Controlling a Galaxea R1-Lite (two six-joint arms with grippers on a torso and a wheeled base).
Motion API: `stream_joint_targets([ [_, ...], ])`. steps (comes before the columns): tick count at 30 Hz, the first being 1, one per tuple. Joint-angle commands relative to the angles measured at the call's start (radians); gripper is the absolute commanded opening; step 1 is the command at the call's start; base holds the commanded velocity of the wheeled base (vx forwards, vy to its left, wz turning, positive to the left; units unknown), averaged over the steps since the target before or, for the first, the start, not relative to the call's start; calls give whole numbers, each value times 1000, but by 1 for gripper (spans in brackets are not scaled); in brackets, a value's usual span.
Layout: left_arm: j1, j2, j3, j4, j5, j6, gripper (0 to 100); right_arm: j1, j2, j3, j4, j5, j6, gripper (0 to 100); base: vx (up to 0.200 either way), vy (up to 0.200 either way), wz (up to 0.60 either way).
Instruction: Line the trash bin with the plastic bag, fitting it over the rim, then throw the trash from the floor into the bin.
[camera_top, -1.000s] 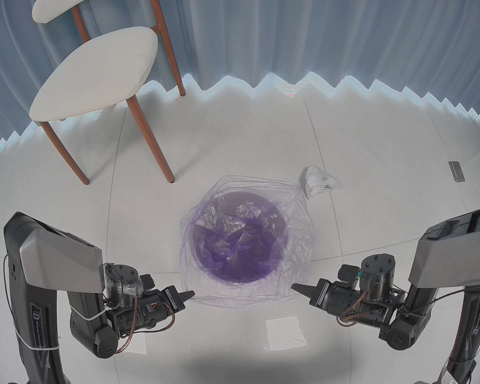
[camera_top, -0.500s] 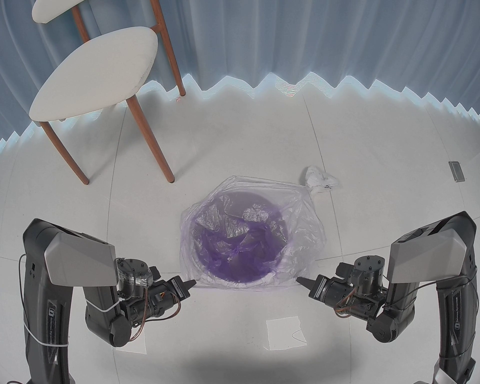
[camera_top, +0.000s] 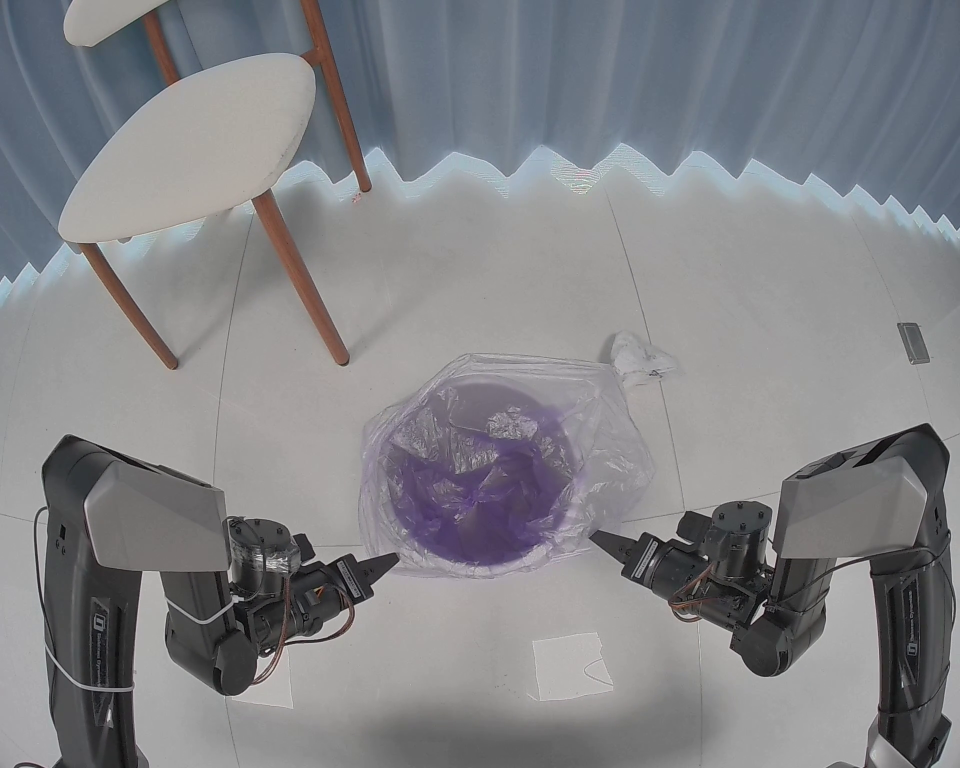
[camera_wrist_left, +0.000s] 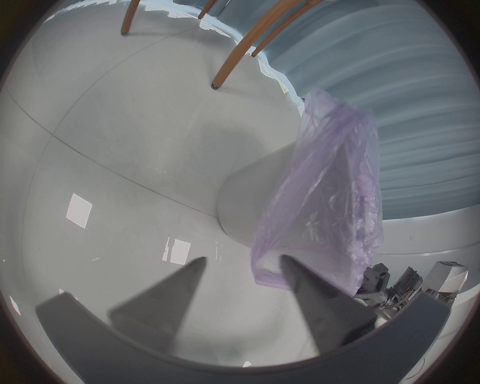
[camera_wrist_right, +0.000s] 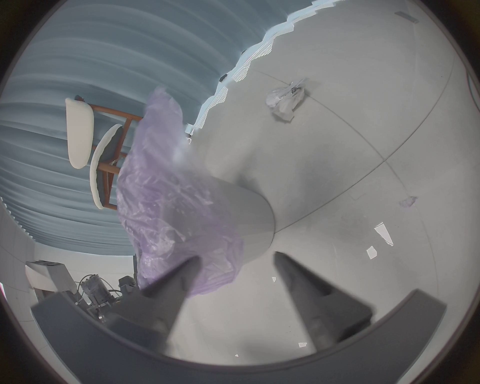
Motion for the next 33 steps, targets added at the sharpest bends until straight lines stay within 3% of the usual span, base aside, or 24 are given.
stream_joint_targets([
  [1, -9, -98, 142, -41, 14, 18, 100, 2, -48, 86, -29, 5, 3, 100, 0, 0, 0],
  [6, 14, -247, 260, -41, -3, 30, 100, 6, -151, 214, -30, 62, -1, 100, 0, 0, 0],
  [13, 13, -429, 318, -41, -14, 34, 100, 14, -317, 307, -29, 138, -4, 100, 0, 0, 0],
  [21, 41, -713, 329, -37, -193, 45, 100, 16, -488, 302, -26, 174, -7, 100, 0, 0, 0],
  [23, 28, -765, 281, -19, -238, 97, 100, 8, -485, 237, -18, 174, -20, 100, 0, 0, 0],
  [27, 1, -739, 160, 19, -245, 202, 100, -12, -499, 71, 102, 174, -29, 100, 200, 0, 0],
  [33, -65, -690, 100, 22, -233, 206, 100, -27, -539, -101, 297, 174, -61, 100, 67, 0, 0],
])
